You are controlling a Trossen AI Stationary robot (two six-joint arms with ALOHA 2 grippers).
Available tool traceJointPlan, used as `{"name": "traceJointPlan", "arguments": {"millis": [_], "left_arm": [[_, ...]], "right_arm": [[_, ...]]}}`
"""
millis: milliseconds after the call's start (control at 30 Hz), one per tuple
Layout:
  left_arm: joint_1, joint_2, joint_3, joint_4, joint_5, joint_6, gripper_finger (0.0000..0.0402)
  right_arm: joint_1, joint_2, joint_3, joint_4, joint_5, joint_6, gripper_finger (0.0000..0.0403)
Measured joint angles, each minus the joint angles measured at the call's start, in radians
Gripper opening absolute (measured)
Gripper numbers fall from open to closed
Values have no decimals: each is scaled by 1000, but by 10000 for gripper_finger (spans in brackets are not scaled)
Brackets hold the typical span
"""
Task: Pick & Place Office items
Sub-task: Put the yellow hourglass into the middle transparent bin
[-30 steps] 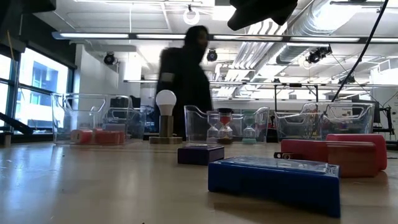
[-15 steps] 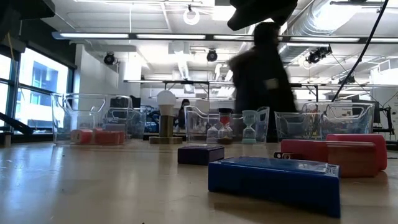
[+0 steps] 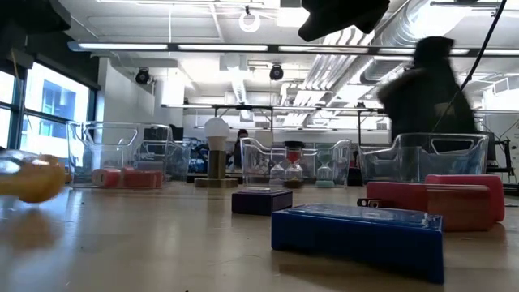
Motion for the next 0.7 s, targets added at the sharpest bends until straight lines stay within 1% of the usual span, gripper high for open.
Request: {"name": "traceJointPlan", "arguments": {"millis": [267,367,433,567,633,700], "left_arm": [[0,2,-1,-5,-11,0,350],[11,2,-1,-50,-48,-22,350],[29,2,-1,-116,-119,-115,350],[94,2,-1,-314,-266,-340,343],[135,1,-1,-400,-292,-467,337],[176,1,-5,-424,-290,-579,329]], "right_arm": [[0,0,0,0,0,-1,156],[0,0,0,1,0,-2,156],[0,0,0,1,2,-2,156],[0,0,0,1,3,-2,156],[0,0,0,1,3,-2,156],[0,0,0,1,3,-2,156]]}}
